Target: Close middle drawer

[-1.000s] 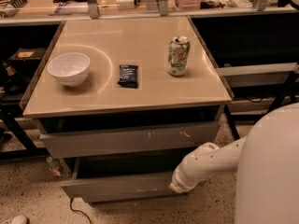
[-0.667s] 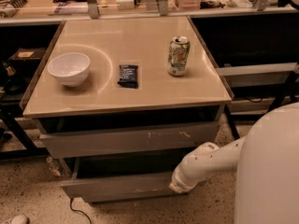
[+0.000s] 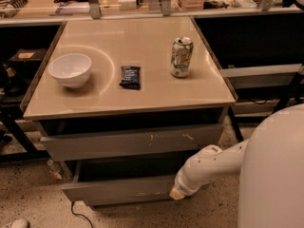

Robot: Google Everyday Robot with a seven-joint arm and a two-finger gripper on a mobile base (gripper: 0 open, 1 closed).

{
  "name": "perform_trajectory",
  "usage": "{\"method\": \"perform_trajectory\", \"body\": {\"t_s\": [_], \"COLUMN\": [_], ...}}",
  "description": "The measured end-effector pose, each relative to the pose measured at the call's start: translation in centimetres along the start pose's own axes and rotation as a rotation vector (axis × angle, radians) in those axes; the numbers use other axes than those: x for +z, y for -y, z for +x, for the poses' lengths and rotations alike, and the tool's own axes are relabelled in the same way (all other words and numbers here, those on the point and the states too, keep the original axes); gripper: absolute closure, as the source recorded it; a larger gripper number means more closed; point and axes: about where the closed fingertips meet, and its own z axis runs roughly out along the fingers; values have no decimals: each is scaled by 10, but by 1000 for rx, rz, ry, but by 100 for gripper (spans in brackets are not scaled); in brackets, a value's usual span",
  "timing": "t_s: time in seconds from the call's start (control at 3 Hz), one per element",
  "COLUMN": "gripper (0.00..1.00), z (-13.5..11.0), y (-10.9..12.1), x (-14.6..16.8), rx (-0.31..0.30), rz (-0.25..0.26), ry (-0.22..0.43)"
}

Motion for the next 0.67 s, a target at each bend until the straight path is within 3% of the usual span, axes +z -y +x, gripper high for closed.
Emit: {"method": "perform_trajectory", "body": {"t_s": [0.33, 0.67], "gripper": [0, 0], "z": [0, 0], "y": [0, 0], "x": [0, 0], "rx": [0, 0], "rz": [0, 0], "ry": [0, 0]}}
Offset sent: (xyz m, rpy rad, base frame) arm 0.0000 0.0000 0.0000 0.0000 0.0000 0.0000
